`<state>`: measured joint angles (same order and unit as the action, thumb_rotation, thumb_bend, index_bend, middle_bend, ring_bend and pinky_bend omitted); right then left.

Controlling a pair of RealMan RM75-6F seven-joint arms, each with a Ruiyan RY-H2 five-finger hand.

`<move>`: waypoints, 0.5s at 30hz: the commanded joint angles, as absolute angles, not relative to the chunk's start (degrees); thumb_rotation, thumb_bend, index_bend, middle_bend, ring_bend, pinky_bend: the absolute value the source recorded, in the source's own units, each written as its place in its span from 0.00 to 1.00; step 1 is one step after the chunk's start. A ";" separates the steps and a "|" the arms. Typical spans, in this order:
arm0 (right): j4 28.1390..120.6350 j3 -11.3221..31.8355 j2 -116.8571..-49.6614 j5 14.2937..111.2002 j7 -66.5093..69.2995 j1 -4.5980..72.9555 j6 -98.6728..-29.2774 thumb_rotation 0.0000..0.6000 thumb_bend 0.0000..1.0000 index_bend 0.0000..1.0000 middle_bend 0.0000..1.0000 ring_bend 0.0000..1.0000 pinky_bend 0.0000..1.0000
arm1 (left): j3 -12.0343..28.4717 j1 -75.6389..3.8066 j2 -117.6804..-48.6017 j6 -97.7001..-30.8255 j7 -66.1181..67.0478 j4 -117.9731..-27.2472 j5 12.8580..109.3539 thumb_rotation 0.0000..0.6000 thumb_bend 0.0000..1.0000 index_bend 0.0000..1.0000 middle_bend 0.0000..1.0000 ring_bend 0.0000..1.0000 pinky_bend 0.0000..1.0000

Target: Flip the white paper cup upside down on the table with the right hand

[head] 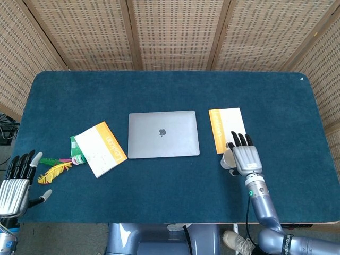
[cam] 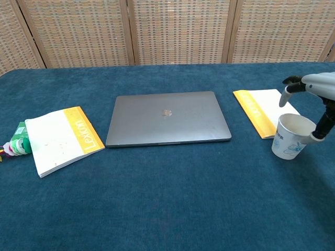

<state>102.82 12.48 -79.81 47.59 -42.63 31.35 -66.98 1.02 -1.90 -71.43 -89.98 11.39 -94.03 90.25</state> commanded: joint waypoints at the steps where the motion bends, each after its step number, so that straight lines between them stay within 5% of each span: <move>1: 102.07 12.18 -80.30 46.56 -43.08 31.98 -67.15 1.00 0.20 0.32 0.02 0.00 0.04 | 1.01 -1.92 -71.46 -89.97 11.37 -93.98 90.26 1.00 0.17 0.00 0.00 0.00 0.00; 15: 98.78 10.77 -81.89 45.51 -41.24 33.45 -67.44 1.00 0.21 0.44 0.10 0.00 0.11 | 0.96 -2.02 -71.65 -89.83 11.51 -93.84 90.26 1.00 0.17 0.00 0.00 0.00 0.00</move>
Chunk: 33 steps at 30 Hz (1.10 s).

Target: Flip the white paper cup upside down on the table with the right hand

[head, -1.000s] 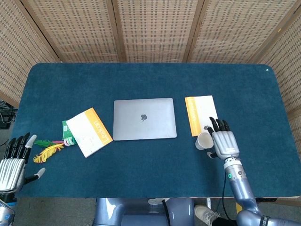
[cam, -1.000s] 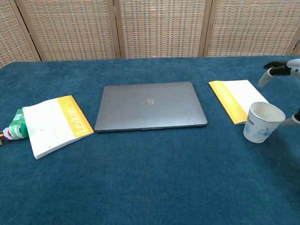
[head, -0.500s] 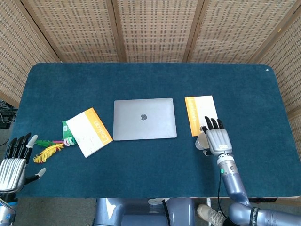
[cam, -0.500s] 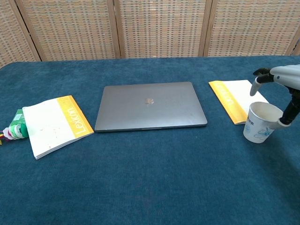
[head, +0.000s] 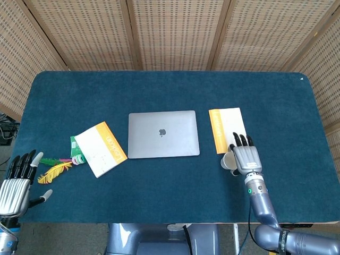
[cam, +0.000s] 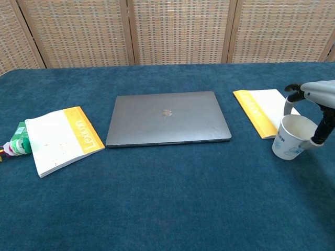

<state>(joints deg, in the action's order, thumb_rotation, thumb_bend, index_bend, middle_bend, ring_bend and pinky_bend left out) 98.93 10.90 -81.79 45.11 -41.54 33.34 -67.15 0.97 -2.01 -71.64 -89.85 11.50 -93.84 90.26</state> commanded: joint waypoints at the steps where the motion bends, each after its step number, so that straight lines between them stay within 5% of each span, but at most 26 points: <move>1: 98.88 10.79 -81.89 45.78 -40.92 33.49 -67.66 1.00 0.21 0.45 0.10 0.00 0.11 | 0.97 -2.03 -71.66 -89.84 11.51 -93.83 90.27 1.00 0.17 0.00 0.00 0.00 0.00; 17: 104.00 13.94 -77.85 47.17 -25.25 31.98 -63.46 1.00 0.22 0.44 0.11 0.00 0.15 | 0.87 -2.05 -71.79 -89.74 11.56 -93.72 90.22 1.00 0.17 0.00 0.00 0.00 0.00; 33: 95.70 17.34 -83.25 45.46 -3.94 30.65 -55.67 1.00 0.22 0.45 0.06 0.00 0.00 | 0.79 -2.18 -72.20 -89.54 12.15 -93.49 90.29 1.00 0.17 0.00 0.00 0.00 0.00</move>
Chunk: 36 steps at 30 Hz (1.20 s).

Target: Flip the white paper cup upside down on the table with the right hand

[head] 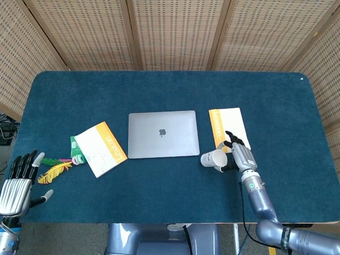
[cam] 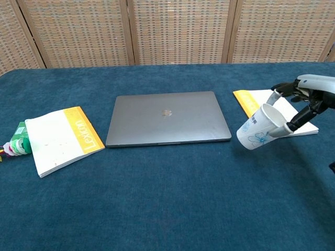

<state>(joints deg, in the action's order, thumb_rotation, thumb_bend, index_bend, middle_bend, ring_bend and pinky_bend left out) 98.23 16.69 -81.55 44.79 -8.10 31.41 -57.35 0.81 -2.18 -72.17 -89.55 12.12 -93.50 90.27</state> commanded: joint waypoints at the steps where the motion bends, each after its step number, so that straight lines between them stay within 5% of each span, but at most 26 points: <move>1: 94.93 17.36 -83.68 45.79 -2.59 30.42 -55.32 1.00 0.22 0.45 0.06 0.00 0.00 | 0.76 -2.16 -72.22 -89.56 12.17 -93.49 90.31 1.00 0.17 0.00 0.00 0.00 0.00; 14: 86.37 15.08 -85.63 49.63 3.02 29.41 -52.40 1.00 0.22 0.45 0.00 0.00 0.00 | 0.71 -2.23 -72.48 -89.43 12.64 -93.46 90.28 1.00 0.17 0.00 0.00 0.00 0.00; 18: 84.13 14.16 -85.84 50.18 1.89 29.14 -53.14 1.00 0.22 0.38 0.00 0.00 0.00 | 0.70 -2.28 -72.53 -89.33 12.75 -93.45 90.26 1.00 0.17 0.00 0.00 0.00 0.00; 25: 81.99 11.83 -86.28 52.41 -3.86 28.29 -57.96 1.00 0.22 0.16 0.00 0.00 0.00 | 0.72 -2.26 -72.66 -89.44 12.97 -93.46 90.27 1.00 0.17 0.00 0.00 0.00 0.00; 36: 87.45 9.51 -91.37 55.15 -20.28 28.20 -68.01 1.00 0.22 0.13 0.00 0.00 0.00 | 0.72 -2.17 -72.29 -89.68 12.46 -93.64 90.34 1.00 0.17 0.00 0.00 0.00 0.00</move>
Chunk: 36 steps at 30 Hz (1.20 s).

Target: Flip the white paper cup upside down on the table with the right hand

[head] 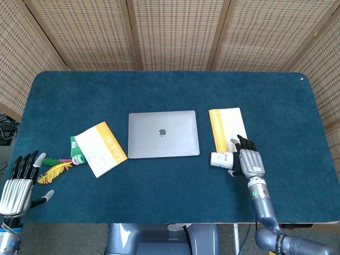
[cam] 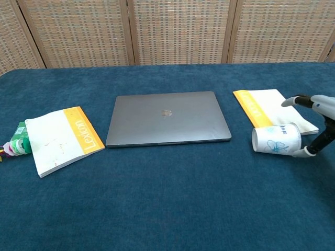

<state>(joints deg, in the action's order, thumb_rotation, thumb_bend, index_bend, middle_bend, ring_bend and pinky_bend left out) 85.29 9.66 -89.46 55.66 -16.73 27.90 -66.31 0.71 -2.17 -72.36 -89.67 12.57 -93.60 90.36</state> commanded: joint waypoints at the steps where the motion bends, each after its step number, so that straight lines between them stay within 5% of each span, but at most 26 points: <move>1: 87.83 9.67 -91.82 54.66 -21.58 28.38 -68.38 1.00 0.22 0.13 0.00 0.00 0.00 | 0.73 -2.18 -72.24 -89.66 12.38 -93.67 90.33 1.00 0.17 0.00 0.00 0.00 0.00; 15: 89.73 13.06 -98.11 49.13 -36.57 31.84 -73.94 1.00 0.23 0.33 0.00 0.00 0.00 | 0.49 -2.20 -71.87 -89.52 11.60 -93.78 90.59 1.00 0.17 0.00 0.00 0.00 0.00; 36: 87.34 15.10 -104.63 44.32 -49.52 35.68 -78.67 1.00 0.25 0.38 0.00 0.00 0.00 | 0.19 -2.29 -71.47 -89.27 10.81 -94.22 90.94 1.00 0.17 0.00 0.00 0.00 0.00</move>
